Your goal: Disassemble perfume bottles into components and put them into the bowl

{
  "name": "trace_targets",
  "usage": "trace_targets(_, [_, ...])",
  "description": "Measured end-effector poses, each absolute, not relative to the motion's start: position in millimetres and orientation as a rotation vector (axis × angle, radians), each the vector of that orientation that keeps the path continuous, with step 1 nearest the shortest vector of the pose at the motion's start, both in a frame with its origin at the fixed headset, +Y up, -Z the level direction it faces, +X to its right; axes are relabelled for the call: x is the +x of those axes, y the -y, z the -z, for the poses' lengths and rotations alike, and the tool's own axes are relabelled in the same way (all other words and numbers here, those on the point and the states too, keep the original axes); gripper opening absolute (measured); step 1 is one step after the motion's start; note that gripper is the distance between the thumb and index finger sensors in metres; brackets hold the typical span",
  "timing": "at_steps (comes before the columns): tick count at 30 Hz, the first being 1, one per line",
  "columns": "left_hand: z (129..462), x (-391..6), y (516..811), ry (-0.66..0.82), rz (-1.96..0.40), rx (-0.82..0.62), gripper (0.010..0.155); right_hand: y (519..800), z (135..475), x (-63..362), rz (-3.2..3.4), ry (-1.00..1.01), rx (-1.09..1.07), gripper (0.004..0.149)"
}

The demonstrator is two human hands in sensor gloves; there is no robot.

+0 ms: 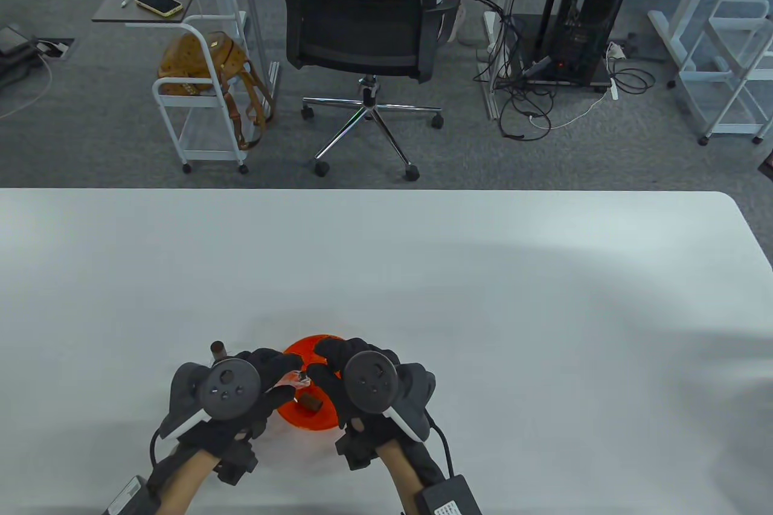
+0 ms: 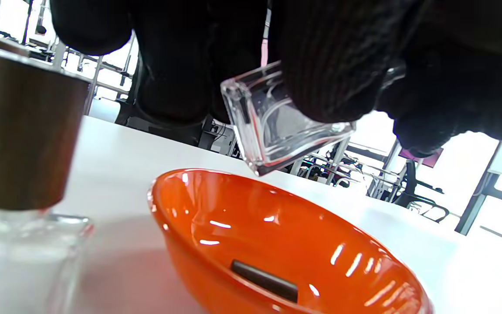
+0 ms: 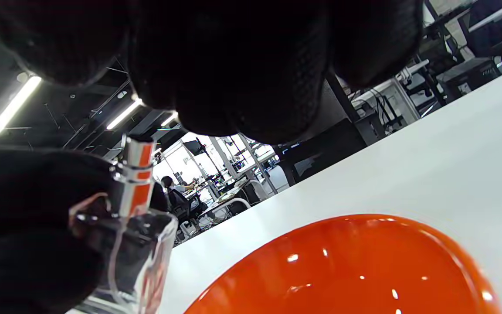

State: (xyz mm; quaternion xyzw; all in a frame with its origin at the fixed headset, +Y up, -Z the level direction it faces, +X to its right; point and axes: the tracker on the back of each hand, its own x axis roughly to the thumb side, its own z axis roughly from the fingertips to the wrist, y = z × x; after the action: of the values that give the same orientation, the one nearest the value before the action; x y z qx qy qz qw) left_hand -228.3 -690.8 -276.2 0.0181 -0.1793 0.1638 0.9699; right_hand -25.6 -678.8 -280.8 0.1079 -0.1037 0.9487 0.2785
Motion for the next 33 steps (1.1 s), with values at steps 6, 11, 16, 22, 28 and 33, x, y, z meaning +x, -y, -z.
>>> trace_targets(6, [271.2, -218.2, 688.2, 0.4, -0.315, 0.056, 0.053, 683.4, 278.6, -35.0, -2.645, 0.331, 0.312, 0.043])
trace_targets(11, [270.6, -217.4, 688.3, 0.4, -0.305, 0.057, 0.053, 686.3, 278.4, -39.5, -2.641, 0.299, 0.314, 0.042])
trace_targets(16, [272.5, -226.0, 687.1, 0.374, -0.356, 0.066, 0.054, 686.5, 279.2, -39.8, -2.531, 0.22, 0.282, 0.05])
trace_targets(22, [273.0, -229.5, 685.6, 0.38, -0.39, 0.066, 0.054, 685.4, 277.7, -40.5, -2.543, 0.267, 0.311, 0.04])
trace_targets(28, [273.0, -230.3, 684.7, 0.379, -0.395, 0.083, 0.054, 686.9, 277.3, -40.3, -2.524, 0.24, 0.323, 0.043])
trace_targets(33, [271.3, -226.4, 685.3, 0.396, -0.362, 0.081, 0.054, 687.4, 275.5, -42.6, -2.581, 0.272, 0.366, 0.043])
